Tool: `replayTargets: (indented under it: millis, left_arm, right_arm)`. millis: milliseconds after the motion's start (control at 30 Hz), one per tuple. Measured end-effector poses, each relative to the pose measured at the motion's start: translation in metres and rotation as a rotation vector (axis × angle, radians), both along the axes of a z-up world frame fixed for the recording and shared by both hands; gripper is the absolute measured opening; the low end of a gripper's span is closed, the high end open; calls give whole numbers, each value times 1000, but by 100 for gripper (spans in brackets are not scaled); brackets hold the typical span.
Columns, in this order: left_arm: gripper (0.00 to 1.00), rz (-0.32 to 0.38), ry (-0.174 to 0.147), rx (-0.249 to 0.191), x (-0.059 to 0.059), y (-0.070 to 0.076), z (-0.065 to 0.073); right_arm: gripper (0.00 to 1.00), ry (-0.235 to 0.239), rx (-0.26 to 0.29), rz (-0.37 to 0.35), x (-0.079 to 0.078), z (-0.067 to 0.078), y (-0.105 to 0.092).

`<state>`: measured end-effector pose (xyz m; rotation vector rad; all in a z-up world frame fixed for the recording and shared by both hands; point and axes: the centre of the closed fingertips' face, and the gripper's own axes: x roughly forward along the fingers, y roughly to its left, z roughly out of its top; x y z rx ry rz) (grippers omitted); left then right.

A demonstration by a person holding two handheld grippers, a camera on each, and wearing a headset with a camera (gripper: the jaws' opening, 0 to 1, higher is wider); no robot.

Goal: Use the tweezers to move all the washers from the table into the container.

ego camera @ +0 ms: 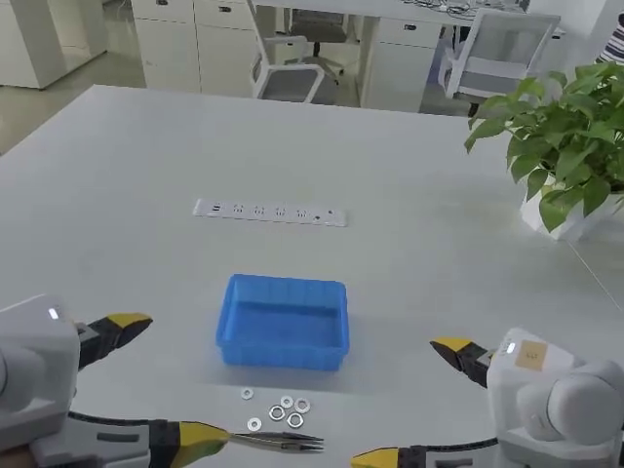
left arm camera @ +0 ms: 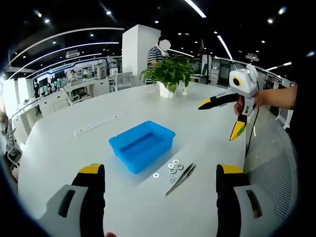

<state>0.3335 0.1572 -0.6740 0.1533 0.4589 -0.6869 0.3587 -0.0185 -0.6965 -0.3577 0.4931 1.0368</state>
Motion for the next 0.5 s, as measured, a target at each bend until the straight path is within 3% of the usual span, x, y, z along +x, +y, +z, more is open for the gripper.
replayTargets:
  millis: [500]
  left_arm:
    - [99, 2, 1, -2, 1, 2, 0]
  right_arm:
    - [100, 0, -10, 3, 1, -1, -2]
